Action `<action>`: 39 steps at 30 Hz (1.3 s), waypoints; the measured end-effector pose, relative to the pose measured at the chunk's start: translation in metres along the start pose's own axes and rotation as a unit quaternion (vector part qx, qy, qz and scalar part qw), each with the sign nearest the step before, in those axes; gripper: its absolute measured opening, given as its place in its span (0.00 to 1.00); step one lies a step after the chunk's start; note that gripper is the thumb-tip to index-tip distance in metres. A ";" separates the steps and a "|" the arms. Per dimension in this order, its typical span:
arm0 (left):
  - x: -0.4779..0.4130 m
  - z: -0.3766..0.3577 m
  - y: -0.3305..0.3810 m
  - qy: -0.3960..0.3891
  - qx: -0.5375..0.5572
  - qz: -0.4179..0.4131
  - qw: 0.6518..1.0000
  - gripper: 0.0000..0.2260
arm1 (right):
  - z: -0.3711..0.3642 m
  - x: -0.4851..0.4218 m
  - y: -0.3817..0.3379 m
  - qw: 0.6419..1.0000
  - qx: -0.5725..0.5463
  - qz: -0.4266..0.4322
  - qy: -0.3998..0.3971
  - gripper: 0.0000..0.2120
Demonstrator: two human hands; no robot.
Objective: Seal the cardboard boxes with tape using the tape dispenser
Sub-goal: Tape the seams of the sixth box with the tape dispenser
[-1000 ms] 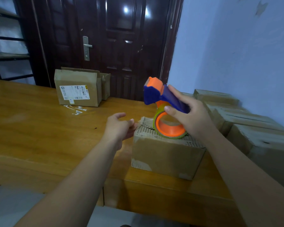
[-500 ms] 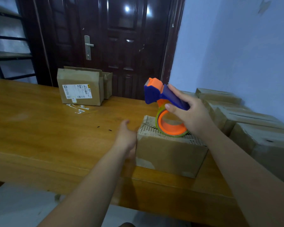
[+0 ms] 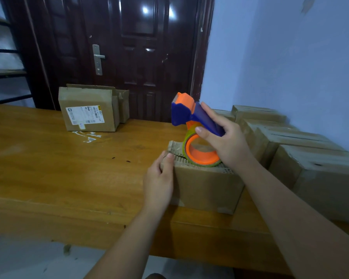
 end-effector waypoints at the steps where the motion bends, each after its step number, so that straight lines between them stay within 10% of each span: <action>1: -0.001 0.002 0.002 0.000 -0.041 -0.006 0.999 0.16 | 0.000 0.000 0.000 1.000 0.002 0.001 -0.002 0.27; 11: -0.014 -0.042 0.051 -0.188 -0.359 -0.176 0.897 0.48 | -0.007 -0.020 -0.007 0.997 0.046 -0.013 -0.067 0.28; 23: -0.007 -0.049 0.052 -0.183 -0.523 -0.231 0.799 0.46 | -0.015 -0.036 -0.022 0.952 0.207 -0.004 -0.224 0.30; 35: -0.003 -0.050 0.051 -0.194 -0.526 -0.218 0.799 0.41 | 0.012 -0.025 -0.016 0.910 0.298 -0.012 -0.287 0.30; 39: -0.006 -0.047 0.047 -0.186 -0.545 -0.208 0.791 0.46 | 0.032 -0.018 -0.010 0.955 0.213 -0.034 -0.204 0.34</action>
Point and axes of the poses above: each hand's wrist, its own x-axis away from the middle knuckle, its own z-axis out of the back of the hand, y = z × x, the point moved 10 cm from there along -x, towards the middle knuckle, and after that the axes turned 4 degrees about z, right-handed, at the moved point
